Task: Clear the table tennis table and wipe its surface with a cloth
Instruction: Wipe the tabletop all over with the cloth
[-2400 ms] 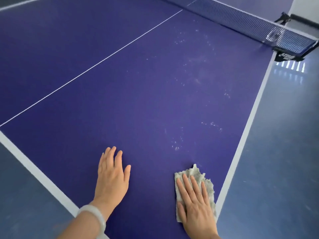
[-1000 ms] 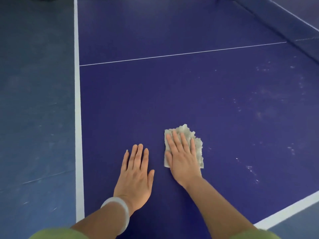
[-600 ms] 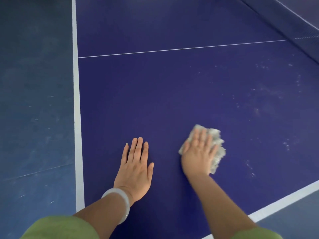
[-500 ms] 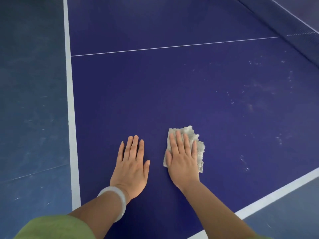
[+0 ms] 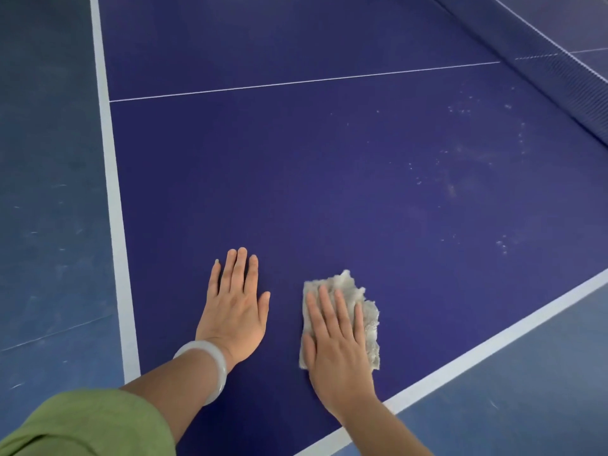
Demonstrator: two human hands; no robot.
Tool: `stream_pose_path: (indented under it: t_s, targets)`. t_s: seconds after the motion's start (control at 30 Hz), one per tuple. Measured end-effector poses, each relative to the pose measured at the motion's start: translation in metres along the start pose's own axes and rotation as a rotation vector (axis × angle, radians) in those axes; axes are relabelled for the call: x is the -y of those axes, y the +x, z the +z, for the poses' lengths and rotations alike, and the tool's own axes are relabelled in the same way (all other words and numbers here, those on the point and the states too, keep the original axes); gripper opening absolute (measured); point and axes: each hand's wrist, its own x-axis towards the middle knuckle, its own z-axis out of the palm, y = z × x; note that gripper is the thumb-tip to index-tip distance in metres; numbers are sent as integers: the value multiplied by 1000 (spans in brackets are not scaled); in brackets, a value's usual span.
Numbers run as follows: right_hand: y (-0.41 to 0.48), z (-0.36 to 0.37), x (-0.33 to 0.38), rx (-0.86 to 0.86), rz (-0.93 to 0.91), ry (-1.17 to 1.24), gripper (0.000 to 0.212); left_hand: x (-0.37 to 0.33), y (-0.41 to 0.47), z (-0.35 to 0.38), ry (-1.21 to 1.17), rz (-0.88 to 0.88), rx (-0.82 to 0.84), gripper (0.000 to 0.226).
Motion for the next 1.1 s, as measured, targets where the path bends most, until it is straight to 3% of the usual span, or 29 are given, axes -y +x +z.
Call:
stream_pose_path:
  t_s: [0.07,0.1,0.23,0.3,0.4,0.57,0.7,0.93,1.03,1.1]
  targets:
    - [-12,-6,-36,41,-77,-23,59,0,0,1,-2,0,-1,69]
    - [-14,-10,-63,37,2,-52,59,1,1,2,-4,-5,-7,68]
    - [-11,-32,-157,15,724,76,54,0,1,3,-22,-7,-7,69]
    - [-6,-33,-153,7,835,117,55,0,0,3,-13,-8,-6,70]
    - [-11,-26,-98,-11,710,30,61,0,0,2,-7,-10,-6,70]
    - [-58,-1,10,-5,238,36,60,1,0,2,-13,-3,-17,69]
    - [-70,-3,-11,28,89,69,58,0,0,2,-26,-5,-23,69]
    - [-16,-30,-169,32,569,21,59,-1,-1,1,-52,-5,-42,70]
    - [-10,-25,-166,-9,683,97,55,-1,-1,2,-60,-7,-44,70]
    - [-14,-19,-128,-68,618,61,57,-1,-1,2,-55,-6,-44,70]
